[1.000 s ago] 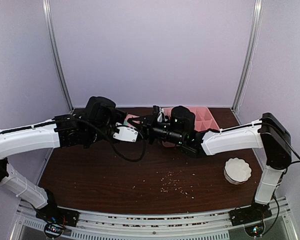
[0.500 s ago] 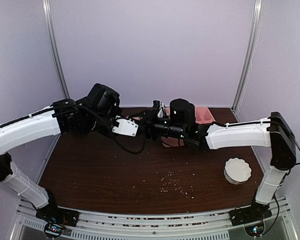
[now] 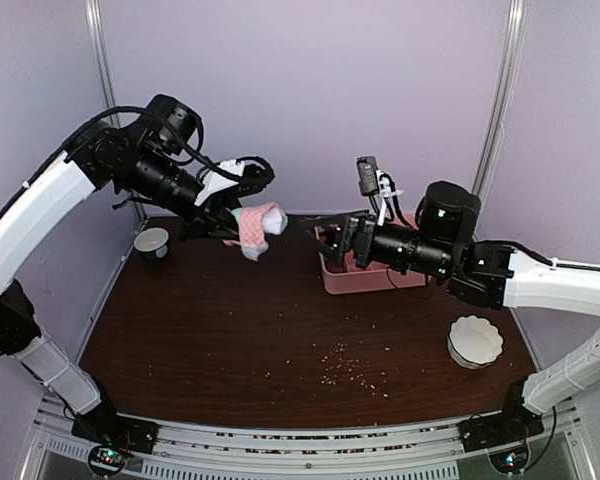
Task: Roll the socks
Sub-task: Roll the sock at the center of the board.
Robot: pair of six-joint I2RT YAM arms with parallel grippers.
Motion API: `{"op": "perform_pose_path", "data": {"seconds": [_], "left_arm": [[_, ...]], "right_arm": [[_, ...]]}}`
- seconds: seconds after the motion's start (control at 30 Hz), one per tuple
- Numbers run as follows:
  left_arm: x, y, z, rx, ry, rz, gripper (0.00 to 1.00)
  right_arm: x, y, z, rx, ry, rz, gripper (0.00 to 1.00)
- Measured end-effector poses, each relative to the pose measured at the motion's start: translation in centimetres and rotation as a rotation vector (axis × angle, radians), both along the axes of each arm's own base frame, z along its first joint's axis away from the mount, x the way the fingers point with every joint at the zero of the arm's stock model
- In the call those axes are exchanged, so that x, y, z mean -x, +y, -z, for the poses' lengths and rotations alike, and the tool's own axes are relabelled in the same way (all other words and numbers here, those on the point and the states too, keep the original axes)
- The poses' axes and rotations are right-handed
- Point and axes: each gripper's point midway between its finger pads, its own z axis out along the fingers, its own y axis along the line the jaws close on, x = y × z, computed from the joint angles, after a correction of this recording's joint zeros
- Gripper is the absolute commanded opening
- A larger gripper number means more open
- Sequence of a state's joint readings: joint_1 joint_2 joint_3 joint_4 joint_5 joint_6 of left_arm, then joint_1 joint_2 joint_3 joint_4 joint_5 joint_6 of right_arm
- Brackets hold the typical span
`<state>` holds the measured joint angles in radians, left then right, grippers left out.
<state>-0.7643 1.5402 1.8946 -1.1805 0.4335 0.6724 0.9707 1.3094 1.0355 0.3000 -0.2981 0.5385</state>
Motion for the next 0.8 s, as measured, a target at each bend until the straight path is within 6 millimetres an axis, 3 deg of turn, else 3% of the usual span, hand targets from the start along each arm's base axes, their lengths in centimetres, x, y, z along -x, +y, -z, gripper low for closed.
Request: {"op": "perform_pose_path", "data": {"seconds": [0.13, 0.33, 0.47, 0.57, 0.8], "left_arm": [[1.7, -0.6, 0.9, -0.004, 0.136, 0.055, 0.00], [2.9, -1.3, 2.2, -0.023, 0.284, 0.089, 0.00], [3.1, -1.6, 2.1, -0.018, 0.327, 0.094, 0.00], [3.2, -1.7, 2.2, -0.019, 0.341, 0.086, 0.00], [2.9, -1.6, 2.6, -0.030, 0.358, 0.067, 0.00]], "right_arm": [[2.2, -0.2, -1.4, 0.017, -0.159, -0.081, 0.99], [6.1, 2.3, -4.0, 0.033, -0.327, -0.208, 1.00], [7.8, 3.6, -3.7, 0.056, -0.395, -0.242, 1.00], [7.6, 4.6, -2.9, 0.110, -0.420, -0.194, 0.99], [4.5, 6.4, -1.8, 0.256, -0.417, -0.014, 1.00]]}}
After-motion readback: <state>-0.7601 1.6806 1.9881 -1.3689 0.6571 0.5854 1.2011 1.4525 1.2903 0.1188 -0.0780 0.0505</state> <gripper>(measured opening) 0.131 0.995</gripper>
